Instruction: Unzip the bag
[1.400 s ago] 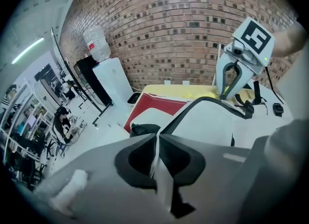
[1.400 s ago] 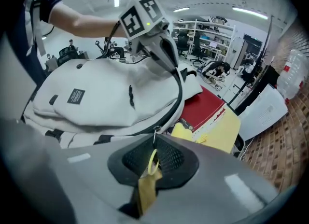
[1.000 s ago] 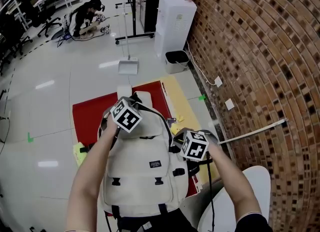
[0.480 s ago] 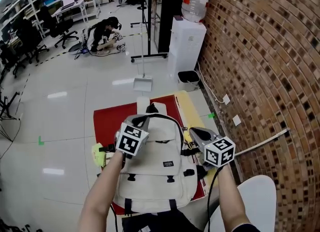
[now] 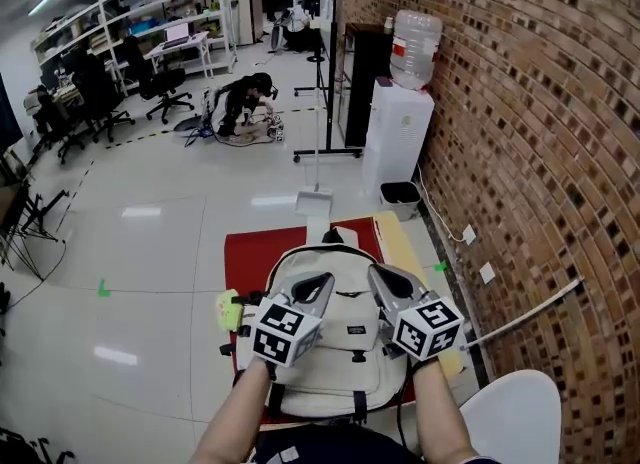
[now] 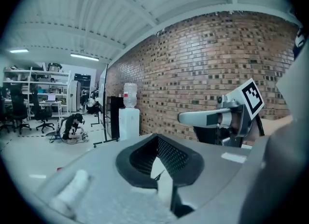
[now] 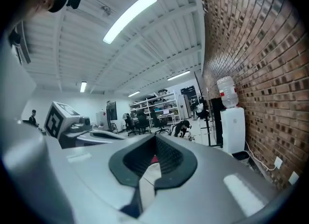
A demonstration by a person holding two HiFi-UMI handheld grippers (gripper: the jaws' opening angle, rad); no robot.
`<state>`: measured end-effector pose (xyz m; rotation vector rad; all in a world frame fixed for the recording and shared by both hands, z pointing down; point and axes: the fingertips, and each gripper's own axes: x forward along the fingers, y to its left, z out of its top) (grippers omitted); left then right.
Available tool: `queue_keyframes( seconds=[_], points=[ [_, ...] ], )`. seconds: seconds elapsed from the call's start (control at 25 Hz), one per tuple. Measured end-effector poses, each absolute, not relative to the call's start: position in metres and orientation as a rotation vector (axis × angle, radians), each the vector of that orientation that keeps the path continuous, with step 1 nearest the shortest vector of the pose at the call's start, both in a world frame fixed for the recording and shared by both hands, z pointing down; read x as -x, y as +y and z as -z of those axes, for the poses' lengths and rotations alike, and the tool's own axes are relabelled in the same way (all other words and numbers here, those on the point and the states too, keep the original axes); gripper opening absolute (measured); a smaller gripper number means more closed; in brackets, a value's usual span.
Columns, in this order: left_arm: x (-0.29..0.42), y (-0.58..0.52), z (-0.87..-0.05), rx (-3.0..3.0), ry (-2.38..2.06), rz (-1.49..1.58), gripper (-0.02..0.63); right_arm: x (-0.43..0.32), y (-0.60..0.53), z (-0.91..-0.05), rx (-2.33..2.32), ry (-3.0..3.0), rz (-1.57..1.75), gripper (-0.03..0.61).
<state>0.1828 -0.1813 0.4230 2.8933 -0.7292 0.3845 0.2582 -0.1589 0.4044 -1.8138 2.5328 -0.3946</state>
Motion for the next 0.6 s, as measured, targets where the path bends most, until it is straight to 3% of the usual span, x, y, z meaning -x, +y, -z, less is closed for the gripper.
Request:
queue_keyframes(
  seconds=[0.32,0.6],
  points=[
    [-0.171,-0.15,-0.363,-2.949,-0.773,-0.213,0.003,-0.218,-0.136,-0.365,1.712,2.618,0.236,0.005],
    [-0.172,-0.146,-0.362,-2.951,-0.815,-0.223,0.003,-0.217,-0.131,-0.359,1.715,2.617,0.205,0.005]
  ],
)
